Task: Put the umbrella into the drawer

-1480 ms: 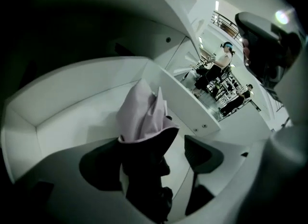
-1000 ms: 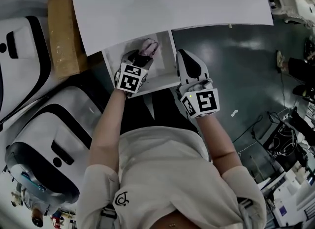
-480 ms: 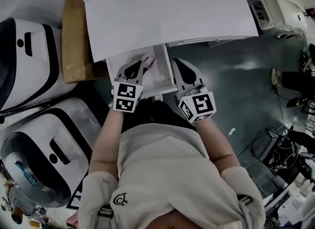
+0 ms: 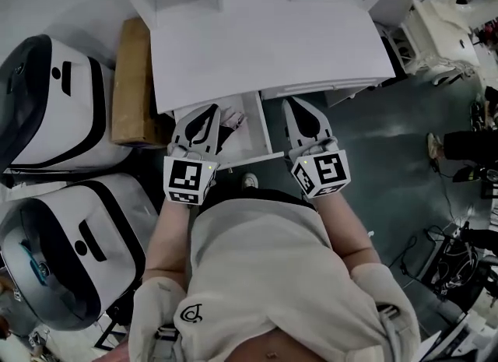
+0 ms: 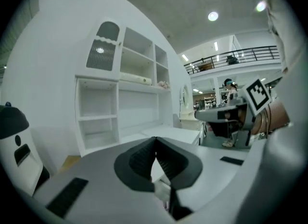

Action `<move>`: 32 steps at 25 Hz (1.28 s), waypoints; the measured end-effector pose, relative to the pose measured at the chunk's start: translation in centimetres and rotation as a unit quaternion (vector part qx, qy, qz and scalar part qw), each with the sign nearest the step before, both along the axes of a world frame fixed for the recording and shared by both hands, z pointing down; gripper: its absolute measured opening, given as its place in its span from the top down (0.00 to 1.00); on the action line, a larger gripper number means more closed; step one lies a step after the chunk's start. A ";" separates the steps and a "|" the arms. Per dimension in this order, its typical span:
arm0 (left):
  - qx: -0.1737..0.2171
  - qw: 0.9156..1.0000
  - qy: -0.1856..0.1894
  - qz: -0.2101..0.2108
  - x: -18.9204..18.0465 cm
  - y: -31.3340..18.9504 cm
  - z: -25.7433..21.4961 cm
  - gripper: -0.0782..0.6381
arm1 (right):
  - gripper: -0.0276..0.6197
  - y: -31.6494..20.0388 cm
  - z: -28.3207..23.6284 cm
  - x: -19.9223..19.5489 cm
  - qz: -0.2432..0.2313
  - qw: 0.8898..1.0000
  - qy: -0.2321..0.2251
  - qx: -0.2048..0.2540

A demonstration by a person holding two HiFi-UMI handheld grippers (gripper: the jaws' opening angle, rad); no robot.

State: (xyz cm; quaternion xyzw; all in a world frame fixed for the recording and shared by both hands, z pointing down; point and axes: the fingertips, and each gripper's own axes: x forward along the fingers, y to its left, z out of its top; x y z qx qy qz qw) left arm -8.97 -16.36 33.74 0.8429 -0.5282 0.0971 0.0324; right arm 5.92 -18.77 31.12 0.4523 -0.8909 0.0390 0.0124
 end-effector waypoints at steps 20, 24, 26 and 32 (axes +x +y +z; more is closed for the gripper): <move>0.101 0.993 0.056 -0.031 -2.8 4.4 -11.4 0.88 | 0.95 2.4 -7.8 -1.6 -0.044 0.994 -0.010 0.095; 0.093 0.994 0.051 -0.024 -2.8 4.4 -10.8 0.88 | 0.95 2.5 -7.6 -2.2 -0.048 0.995 -0.011 0.091; 0.090 0.995 0.049 -0.022 -2.8 4.3 -10.5 0.88 | 0.95 2.5 -7.5 -2.4 -0.050 0.995 -0.013 0.091; 0.077 0.996 0.040 -0.007 -2.2 3.9 -9.7 0.88 | 0.95 2.2 -7.7 -3.1 -0.055 0.994 -0.016 0.093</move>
